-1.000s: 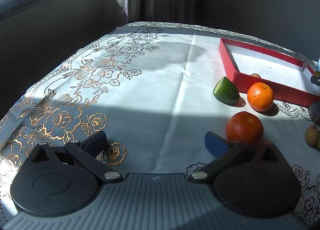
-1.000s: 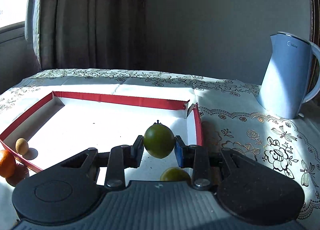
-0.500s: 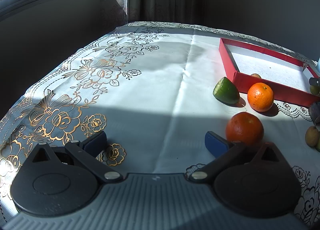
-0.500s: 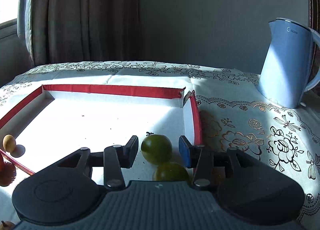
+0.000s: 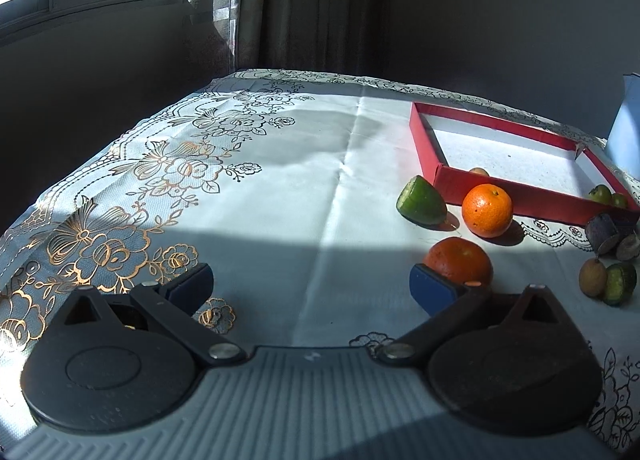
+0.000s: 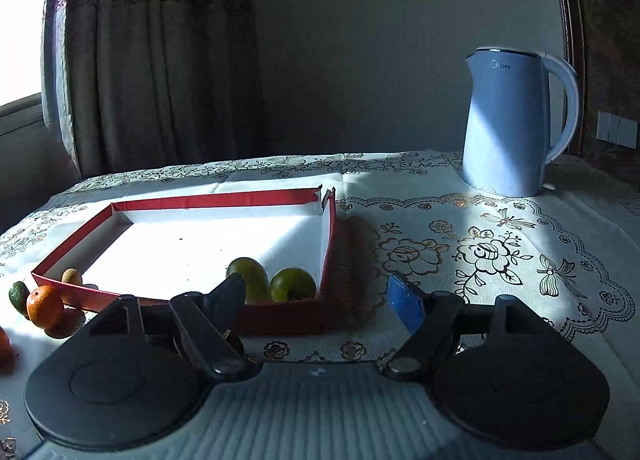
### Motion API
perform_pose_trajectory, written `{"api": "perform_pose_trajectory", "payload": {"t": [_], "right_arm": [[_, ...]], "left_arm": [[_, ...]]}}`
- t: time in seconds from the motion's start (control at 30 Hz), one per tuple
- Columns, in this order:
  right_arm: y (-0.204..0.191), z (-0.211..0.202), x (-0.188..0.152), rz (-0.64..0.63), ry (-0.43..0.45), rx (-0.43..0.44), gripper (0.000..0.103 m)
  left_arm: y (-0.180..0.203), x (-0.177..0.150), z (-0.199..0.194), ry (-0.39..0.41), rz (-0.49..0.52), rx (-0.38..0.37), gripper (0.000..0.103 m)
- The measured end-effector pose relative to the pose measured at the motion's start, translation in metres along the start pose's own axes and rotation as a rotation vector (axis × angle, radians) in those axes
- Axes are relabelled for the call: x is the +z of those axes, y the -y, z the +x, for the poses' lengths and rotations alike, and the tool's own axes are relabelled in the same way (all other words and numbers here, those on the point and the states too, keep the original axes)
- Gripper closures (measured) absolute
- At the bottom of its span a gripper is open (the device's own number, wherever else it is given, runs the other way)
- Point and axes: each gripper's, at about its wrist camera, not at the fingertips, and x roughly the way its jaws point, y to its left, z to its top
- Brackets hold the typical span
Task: Organize fruits
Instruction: 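Lower the green tomato into the tray and open the right tool, then grasp the small orange with the left tool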
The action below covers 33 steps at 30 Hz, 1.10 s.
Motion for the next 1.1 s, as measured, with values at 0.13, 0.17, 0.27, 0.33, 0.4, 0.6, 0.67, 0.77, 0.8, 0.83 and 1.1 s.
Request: {"api": "perform_pose_trajectory", "payload": {"t": [0.13, 0.17, 0.27, 0.33, 0.4, 0.6, 0.67, 0.77, 0.8, 0.83, 1.1], "right_arm": [[0.018, -0.014, -0.021, 0.066, -0.033, -0.004, 0.025], [0.022, -0.017, -0.023, 0.088, -0.029, 0.000, 0.025], [0.029, -0.019, -0.025, 0.132, -0.017, 0.009, 0.025], [0.030, -0.016, -0.025, 0.143, -0.036, 0.021, 0.025], [0.033, -0.016, -0.026, 0.158, -0.042, 0.029, 0.025], [0.041, -0.016, -0.029, 0.212, -0.044, 0.046, 0.025], [0.041, -0.016, -0.029, 0.214, -0.045, 0.051, 0.025], [0.042, -0.015, -0.029, 0.222, -0.049, 0.057, 0.025], [0.043, -0.015, -0.030, 0.229, -0.051, 0.059, 0.025], [0.044, -0.015, -0.030, 0.234, -0.053, 0.061, 0.025], [0.042, -0.006, -0.030, 0.232, -0.124, 0.050, 0.015]], "left_arm": [[0.011, 0.000, -0.005, 0.034, 0.054, 0.002, 0.000], [0.013, -0.001, -0.008, 0.053, 0.066, -0.002, 0.003], [0.020, -0.001, -0.015, 0.084, 0.074, -0.048, 0.019], [0.026, 0.000, -0.018, 0.095, 0.080, -0.073, 0.021], [0.032, 0.002, -0.020, 0.106, 0.098, -0.098, 0.022], [0.057, 0.003, -0.025, 0.137, 0.162, -0.126, 0.014], [0.065, 0.003, -0.022, 0.132, 0.187, -0.122, 0.014], [0.071, 0.002, -0.014, 0.104, 0.195, -0.121, 0.014], [0.073, 0.002, -0.011, 0.087, 0.192, -0.119, 0.014], [0.074, 0.002, -0.007, 0.070, 0.192, -0.117, 0.014], [0.079, -0.002, 0.009, -0.019, 0.211, -0.103, 0.005]]}}
